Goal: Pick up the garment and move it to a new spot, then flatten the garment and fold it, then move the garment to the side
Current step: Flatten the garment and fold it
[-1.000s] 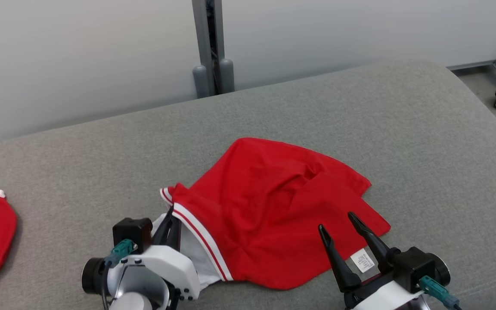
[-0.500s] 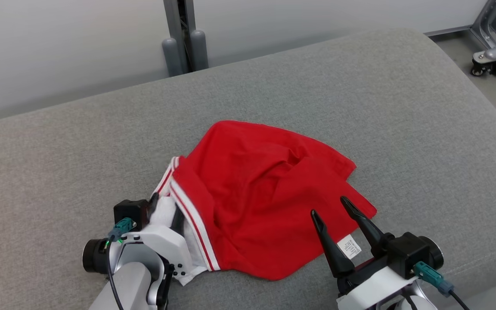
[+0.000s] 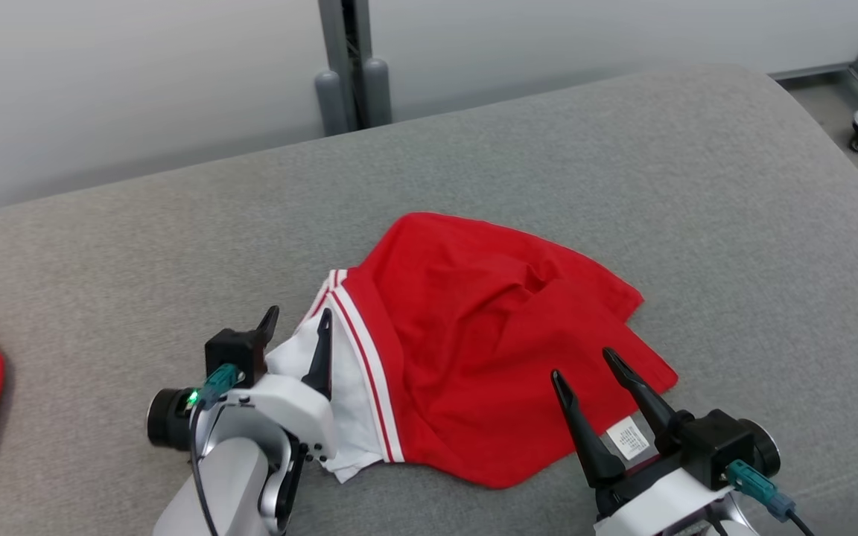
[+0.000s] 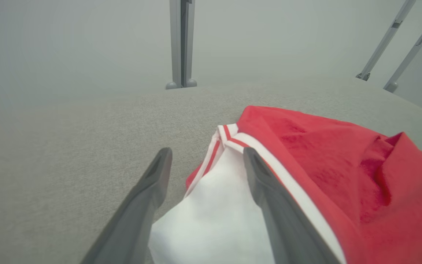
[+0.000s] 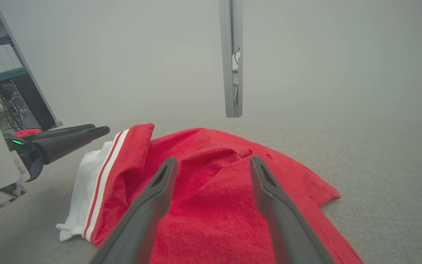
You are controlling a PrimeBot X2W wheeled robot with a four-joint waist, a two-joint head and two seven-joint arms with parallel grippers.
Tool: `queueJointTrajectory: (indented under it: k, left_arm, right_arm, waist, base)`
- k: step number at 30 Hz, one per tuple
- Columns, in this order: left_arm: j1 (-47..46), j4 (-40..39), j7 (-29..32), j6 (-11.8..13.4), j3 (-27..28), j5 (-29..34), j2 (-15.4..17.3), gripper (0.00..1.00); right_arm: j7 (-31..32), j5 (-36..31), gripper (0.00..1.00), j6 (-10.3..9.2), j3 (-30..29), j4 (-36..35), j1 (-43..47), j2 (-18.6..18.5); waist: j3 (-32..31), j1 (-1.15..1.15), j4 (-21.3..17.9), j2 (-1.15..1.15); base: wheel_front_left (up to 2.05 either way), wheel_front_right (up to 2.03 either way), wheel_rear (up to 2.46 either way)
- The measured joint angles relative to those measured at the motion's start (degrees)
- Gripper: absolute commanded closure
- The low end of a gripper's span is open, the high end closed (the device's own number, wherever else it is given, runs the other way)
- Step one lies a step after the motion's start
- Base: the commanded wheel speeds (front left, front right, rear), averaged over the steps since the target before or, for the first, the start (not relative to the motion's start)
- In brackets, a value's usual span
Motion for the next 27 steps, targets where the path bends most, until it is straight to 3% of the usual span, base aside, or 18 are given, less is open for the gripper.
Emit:
queueJointTrajectory:
  k: [9,18,27]
  left_arm:
    - [12.0,-16.5,0.0,2.1,4.3,3.2,3.0,0.0]
    - [24.6,-32.8,0.0,3.9,9.2,7.6,4.0,0.0]
    - [33.7,-39.5,0.0,5.0,13.6,12.4,2.4,0.0]
  right_arm:
    - [0.0,-0.1,0.0,0.0,-0.1,0.0,2.0,-0.2]
    - [0.0,-0.2,0.0,0.0,-0.8,-0.4,3.1,-0.4]
    - [0.0,-0.5,0.0,0.0,-3.4,-0.5,5.6,-0.3]
  waist:
    - [-3.3,0.0,4.6,0.0]
    - [-5.8,0.0,8.0,0.0]
    - [-8.2,0.0,8.8,0.0]
  base:
    - [0.0,0.0,0.0]
    - [0.0,0.0,0.0]
    - [0.0,0.0,0.0]
